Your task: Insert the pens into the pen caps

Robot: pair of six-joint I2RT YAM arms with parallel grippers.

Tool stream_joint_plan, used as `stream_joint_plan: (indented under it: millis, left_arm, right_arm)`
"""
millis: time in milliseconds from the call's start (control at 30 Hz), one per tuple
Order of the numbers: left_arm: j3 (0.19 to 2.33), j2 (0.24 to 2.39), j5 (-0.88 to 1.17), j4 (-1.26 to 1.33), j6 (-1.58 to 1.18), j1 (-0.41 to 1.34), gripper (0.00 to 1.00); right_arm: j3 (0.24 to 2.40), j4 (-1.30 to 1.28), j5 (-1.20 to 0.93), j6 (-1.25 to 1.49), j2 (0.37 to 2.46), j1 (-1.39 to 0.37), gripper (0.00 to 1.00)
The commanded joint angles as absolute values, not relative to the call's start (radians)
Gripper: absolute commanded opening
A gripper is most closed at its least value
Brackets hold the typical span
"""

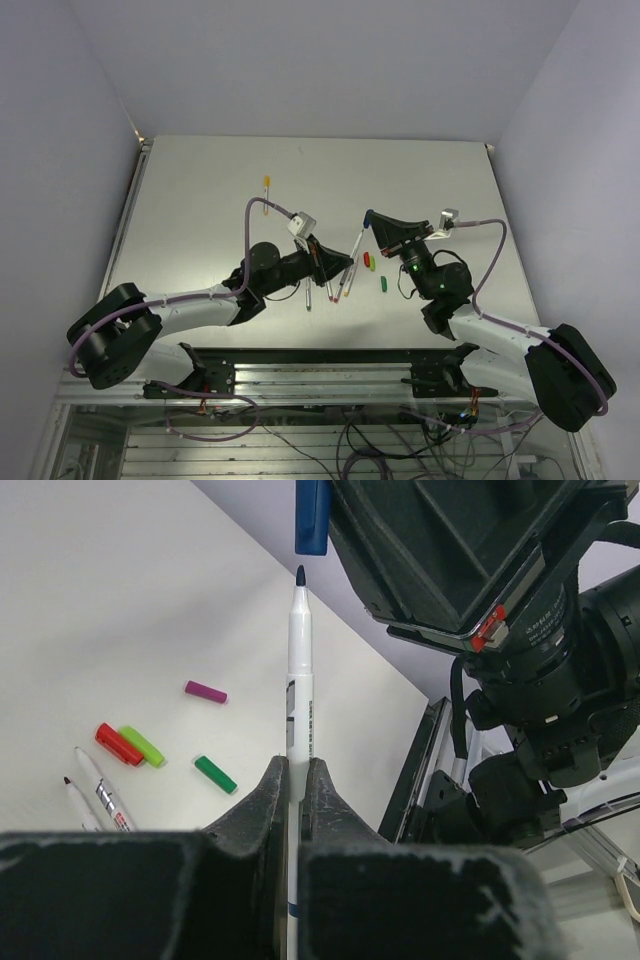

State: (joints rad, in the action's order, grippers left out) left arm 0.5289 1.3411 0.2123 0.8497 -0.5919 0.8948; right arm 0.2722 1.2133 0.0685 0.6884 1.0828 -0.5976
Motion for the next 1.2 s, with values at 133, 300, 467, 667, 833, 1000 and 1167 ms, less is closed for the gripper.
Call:
stream_joint_plan:
  millis: [133, 300, 467, 667, 833, 1000, 1167]
  left_arm:
    - [0.528, 1.345, 0.201, 0.925, -0.599, 0.903, 0.07]
    - [0.527, 1.353, 0.203, 0.941, -0.606, 0.902, 0.07]
    - [0.519, 1.358, 0.194, 0.953, -0.612, 0.903, 0.07]
    - [0.502, 1.353, 0.166, 0.978, -0.618, 0.903, 0.07]
    - [0.482, 1.357, 0.133, 1.034, -0.637, 0.902, 0.07]
    - [0.452, 1.375, 0.086, 1.145, -0.655, 0.903, 0.07]
    - [0.436, 1.402, 0.038, 1.278, -0.671, 0.903, 0.07]
  right_arm:
    - [0.258, 1.261, 0.046, 0.708, 1.101, -0.603, 0.00]
    - [0.255, 1.263, 0.034, 0.715, 1.111, -0.603, 0.00]
    - [0.248, 1.271, 0.022, 0.735, 1.121, -0.602, 0.00]
    - [0.239, 1.277, 0.000, 0.764, 1.133, -0.603, 0.00]
    - [0.227, 1.297, -0.057, 0.797, 1.155, -0.603, 0.00]
    - [0.221, 1.336, -0.151, 0.838, 1.201, -0.603, 0.00]
    - [0.224, 1.373, -0.233, 0.869, 1.258, -0.603, 0.00]
